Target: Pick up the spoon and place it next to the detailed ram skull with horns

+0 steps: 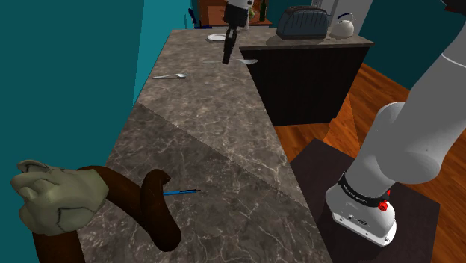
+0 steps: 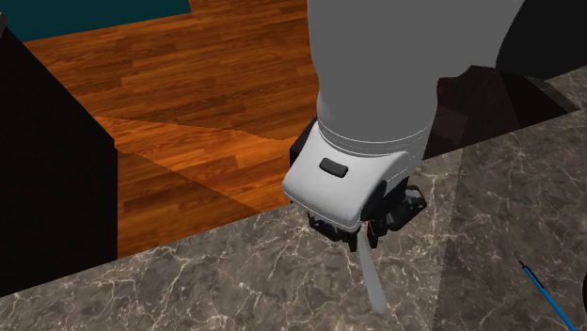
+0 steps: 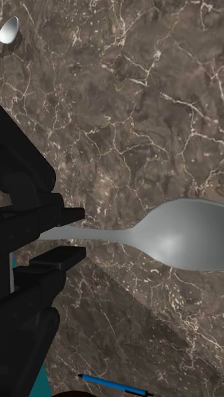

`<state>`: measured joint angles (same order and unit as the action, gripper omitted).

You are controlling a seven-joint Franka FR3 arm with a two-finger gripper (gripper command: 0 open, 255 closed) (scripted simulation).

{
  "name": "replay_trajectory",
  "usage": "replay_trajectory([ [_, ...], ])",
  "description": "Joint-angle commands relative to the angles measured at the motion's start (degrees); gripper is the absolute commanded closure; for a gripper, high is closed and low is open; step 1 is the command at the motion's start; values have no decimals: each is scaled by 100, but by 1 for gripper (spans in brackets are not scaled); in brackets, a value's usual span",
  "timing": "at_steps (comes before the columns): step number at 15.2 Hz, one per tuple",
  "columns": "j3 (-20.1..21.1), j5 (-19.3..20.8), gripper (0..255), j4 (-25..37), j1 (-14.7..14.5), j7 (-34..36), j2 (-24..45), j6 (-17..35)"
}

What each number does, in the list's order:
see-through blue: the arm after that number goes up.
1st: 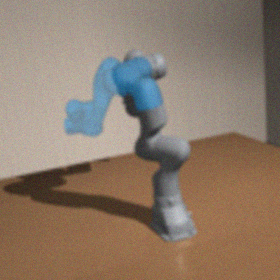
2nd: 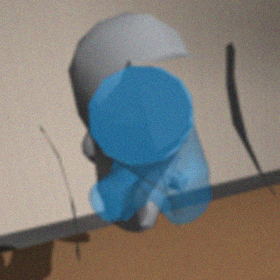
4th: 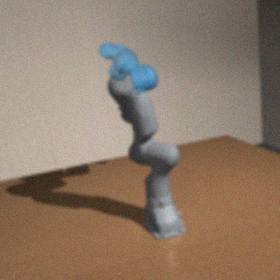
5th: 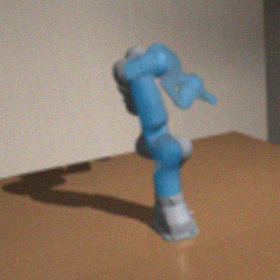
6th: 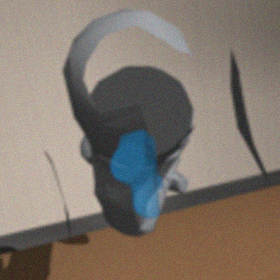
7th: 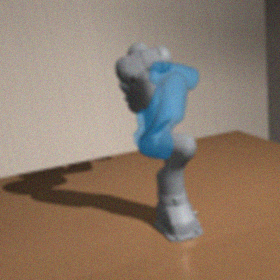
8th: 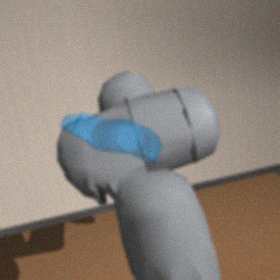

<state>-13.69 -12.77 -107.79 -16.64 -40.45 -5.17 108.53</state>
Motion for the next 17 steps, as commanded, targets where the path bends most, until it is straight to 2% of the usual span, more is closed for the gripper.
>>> replay_trajectory([
  [1,2,13,255,141,-1,38,-7,-147],
  [17,-35,15,255,1595,18,256,189,-1393],
])
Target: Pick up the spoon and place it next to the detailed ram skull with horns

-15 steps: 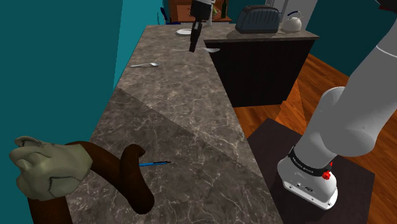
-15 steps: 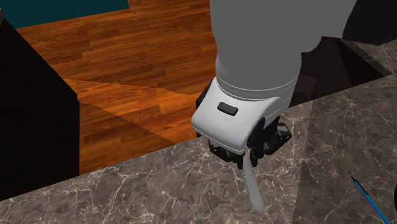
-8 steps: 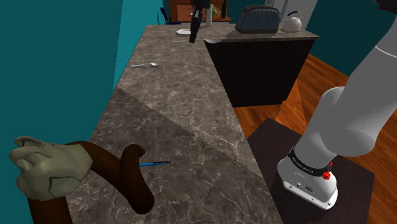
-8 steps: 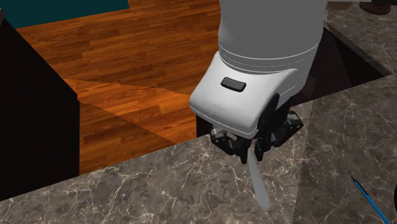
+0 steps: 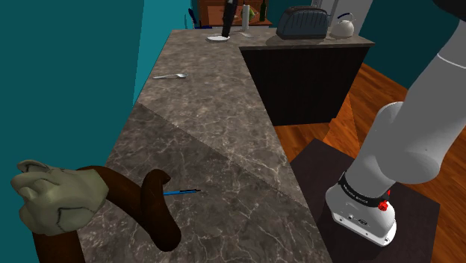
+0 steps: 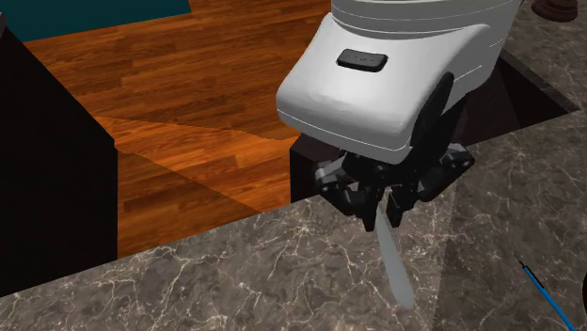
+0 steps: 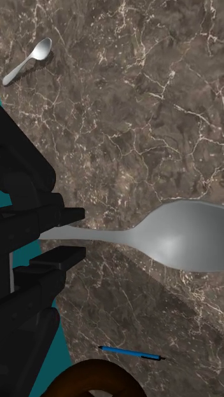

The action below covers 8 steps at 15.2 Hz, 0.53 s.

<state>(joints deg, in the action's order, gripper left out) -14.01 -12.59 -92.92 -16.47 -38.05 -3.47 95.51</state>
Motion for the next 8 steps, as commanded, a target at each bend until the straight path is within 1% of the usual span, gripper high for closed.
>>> replay_trajectory([
  [1,-7,-8,255,215,4,27,45,-173],
  [8,-43,-68,255,1041,30,104,274,-775],
])
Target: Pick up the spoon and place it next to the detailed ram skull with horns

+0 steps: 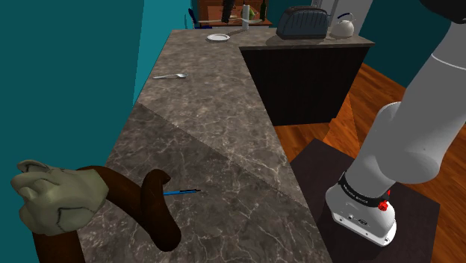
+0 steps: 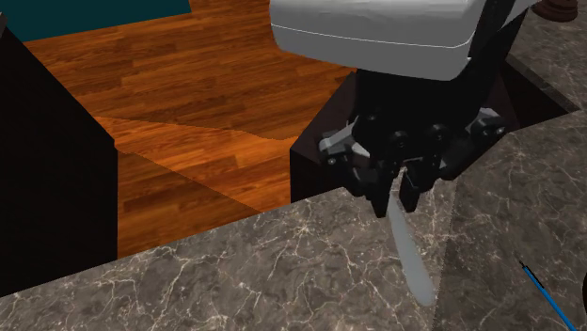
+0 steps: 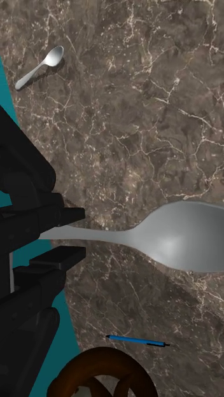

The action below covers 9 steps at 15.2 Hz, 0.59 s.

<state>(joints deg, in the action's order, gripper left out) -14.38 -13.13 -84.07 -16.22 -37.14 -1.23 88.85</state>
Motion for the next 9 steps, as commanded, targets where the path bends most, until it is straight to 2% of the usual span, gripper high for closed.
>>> replay_trajectory([
  [1,-13,-27,255,286,11,25,91,-200],
  [6,-45,-98,255,910,46,70,304,-618],
  [9,189,55,255,408,-199,483,-99,-407],
])
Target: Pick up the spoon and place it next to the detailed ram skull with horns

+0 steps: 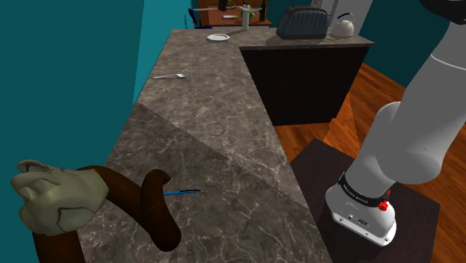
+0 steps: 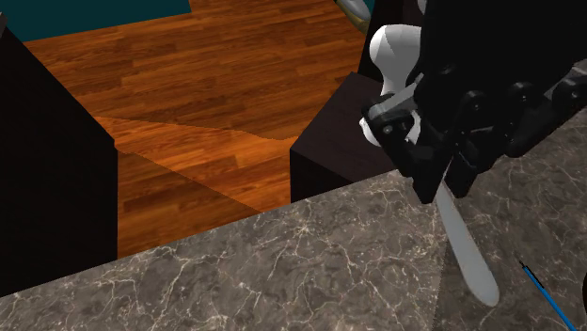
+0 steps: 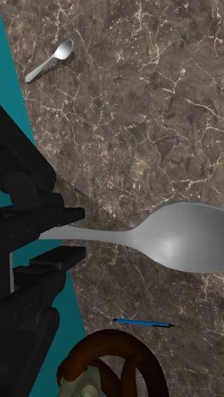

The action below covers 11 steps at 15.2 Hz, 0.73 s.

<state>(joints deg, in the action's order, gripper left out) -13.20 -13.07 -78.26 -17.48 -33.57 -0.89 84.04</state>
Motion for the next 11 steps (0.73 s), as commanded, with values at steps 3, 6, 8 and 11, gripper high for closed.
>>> replay_trajectory([
  [3,323,158,255,-572,-281,544,-458,245],
  [6,589,232,255,-883,-461,963,-716,388],
  [8,766,267,255,-1047,-577,1243,-852,471],
  [11,1036,306,255,-1234,-744,1664,-1007,582],
])
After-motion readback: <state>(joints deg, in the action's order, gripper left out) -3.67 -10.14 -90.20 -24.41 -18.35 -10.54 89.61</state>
